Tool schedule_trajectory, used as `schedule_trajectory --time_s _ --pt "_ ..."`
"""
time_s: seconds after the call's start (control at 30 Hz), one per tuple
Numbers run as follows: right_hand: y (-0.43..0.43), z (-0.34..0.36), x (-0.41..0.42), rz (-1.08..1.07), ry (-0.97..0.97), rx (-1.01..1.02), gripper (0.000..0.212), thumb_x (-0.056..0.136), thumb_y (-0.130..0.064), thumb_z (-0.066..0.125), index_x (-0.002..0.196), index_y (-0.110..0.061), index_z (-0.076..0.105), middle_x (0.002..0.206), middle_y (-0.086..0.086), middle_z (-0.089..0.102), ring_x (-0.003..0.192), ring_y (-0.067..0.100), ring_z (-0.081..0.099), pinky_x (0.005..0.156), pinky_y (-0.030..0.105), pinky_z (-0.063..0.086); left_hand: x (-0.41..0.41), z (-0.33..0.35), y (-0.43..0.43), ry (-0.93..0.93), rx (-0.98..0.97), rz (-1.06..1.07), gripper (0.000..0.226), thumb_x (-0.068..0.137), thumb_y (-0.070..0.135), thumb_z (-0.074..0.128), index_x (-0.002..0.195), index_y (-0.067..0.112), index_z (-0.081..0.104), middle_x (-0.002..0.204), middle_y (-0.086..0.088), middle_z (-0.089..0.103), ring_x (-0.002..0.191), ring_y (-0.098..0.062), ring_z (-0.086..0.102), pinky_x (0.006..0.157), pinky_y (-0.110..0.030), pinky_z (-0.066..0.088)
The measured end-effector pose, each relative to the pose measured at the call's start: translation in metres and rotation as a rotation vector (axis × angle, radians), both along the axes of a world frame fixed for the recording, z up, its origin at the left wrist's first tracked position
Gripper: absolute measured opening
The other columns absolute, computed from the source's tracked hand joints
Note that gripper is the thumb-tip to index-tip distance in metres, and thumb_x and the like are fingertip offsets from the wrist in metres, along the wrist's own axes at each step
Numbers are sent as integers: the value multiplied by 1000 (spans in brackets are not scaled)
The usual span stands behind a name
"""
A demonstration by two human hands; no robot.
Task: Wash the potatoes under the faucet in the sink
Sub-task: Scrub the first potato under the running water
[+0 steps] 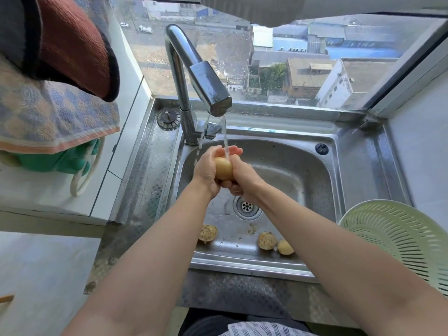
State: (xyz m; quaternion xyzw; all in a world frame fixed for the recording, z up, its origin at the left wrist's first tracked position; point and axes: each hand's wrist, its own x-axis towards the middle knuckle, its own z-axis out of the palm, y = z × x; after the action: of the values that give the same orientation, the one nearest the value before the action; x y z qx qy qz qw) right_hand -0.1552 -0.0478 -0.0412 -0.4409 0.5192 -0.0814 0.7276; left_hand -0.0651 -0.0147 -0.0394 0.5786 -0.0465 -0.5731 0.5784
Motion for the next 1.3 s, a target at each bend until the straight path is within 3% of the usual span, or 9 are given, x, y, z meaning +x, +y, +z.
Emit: schedule_trajectory --time_s 0.07,0.27,0.43,0.53,0.73,0.8,0.87,1.07,1.3 --pt "-2 1 0 9 28 55 44 99 -51 29 95 -14 52 46 1 44 35 9 30 36 18 22 -5 0 -1 108 -11 44 38 93 28 42 77 13 73 102 -7 73 76 -21 64 64 -29 51" --pt "-5 -11 16 -129 258 -322 46 99 -35 30 67 -13 54 67 9 58 62 24 50 61 39 43 -33 -5 -3 -387 77 180 21 96 28 54 90 8 57 84 -5 63 75 -16 59 65 -27 50" --pt "-8 3 3 122 147 18 50 101 -48 19 81 -15 50 44 -1 44 34 8 30 35 16 21 -6 3 2 25 97 81 20 95 25 50 90 17 67 95 -3 70 78 -16 62 51 -21 46" --pt "-14 9 5 18 102 110 43 101 -44 23 79 -17 48 43 0 42 31 8 27 36 14 18 -15 -3 7 -47 -64 97 10 95 24 55 94 17 62 94 -4 69 78 -15 62 58 -23 48" --pt "-10 -2 27 171 330 -519 46 93 -47 30 82 -11 57 83 12 63 79 30 61 71 37 47 -14 -13 10 -602 200 174 41 99 43 41 104 6 59 101 -12 66 90 -26 62 82 -39 51" --pt "-2 -3 38 236 319 -669 36 92 -39 44 96 -7 62 98 10 60 96 25 57 82 34 44 -10 -14 12 -442 247 252 49 98 46 36 105 4 61 101 -17 67 92 -32 64 81 -43 51" --pt "3 1 48 180 189 -766 16 89 -19 56 98 -10 66 100 8 66 97 20 60 90 32 46 -11 -10 18 -238 236 247 46 98 43 34 95 8 65 80 -11 65 66 -23 60 56 -32 46" --pt "-1 16 44 -309 -261 -35 12 90 1 54 93 -8 60 74 7 71 71 19 67 68 31 56 -14 3 25 -353 253 73 41 99 35 27 77 11 53 57 -5 48 40 -12 38 34 -15 25" --pt "9 8 25 -228 -221 -350 9 91 -4 59 97 -10 62 77 9 66 66 18 66 62 34 58 -19 -2 19 -410 278 81 47 95 38 30 89 9 66 66 -12 63 56 -27 57 50 -30 46"
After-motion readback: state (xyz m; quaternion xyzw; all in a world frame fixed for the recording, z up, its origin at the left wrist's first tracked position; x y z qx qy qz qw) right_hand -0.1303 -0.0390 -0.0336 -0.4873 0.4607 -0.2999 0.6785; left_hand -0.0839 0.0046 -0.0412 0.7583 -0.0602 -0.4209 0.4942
